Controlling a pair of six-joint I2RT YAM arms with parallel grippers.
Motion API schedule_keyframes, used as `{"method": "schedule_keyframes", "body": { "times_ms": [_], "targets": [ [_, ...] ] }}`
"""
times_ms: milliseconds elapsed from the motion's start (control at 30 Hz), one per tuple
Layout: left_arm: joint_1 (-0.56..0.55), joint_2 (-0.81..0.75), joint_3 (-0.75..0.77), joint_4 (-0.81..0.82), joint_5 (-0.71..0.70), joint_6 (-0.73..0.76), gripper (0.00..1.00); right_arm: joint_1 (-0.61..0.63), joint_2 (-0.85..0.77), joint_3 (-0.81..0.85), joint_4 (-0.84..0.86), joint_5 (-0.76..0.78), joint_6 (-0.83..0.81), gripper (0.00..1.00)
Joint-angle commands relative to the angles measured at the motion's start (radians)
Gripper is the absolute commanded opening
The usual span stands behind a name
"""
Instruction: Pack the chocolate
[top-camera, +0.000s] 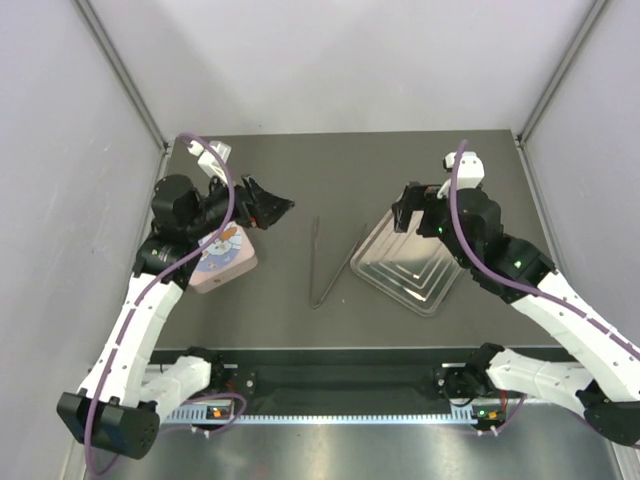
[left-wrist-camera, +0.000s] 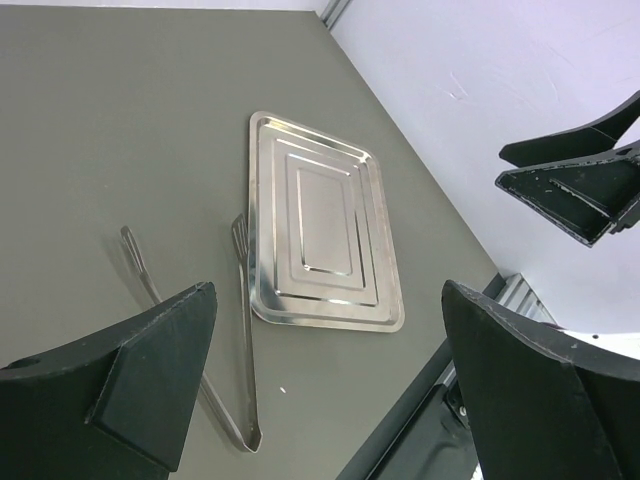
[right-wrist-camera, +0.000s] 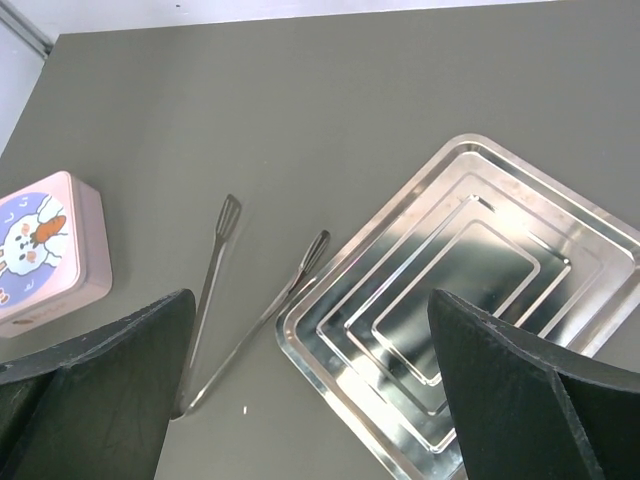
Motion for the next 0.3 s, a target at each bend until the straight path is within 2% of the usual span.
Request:
{"method": "schedule_keyframes", "body": {
  "times_ms": [0, 267],
  "targets": [
    [0.0, -0.017, 0.0, 0.068, -0.008, 0.013, 0.99, -0.005, -0.017, 0.061, 0.001, 0.023, -0.015, 1.0],
    [0.0, -0.031, 0.014, 0.062, -0.017, 0.02, 0.99, -0.004, 0.006, 0.074, -0.002, 0.023, -0.012, 1.0]
  ]
}}
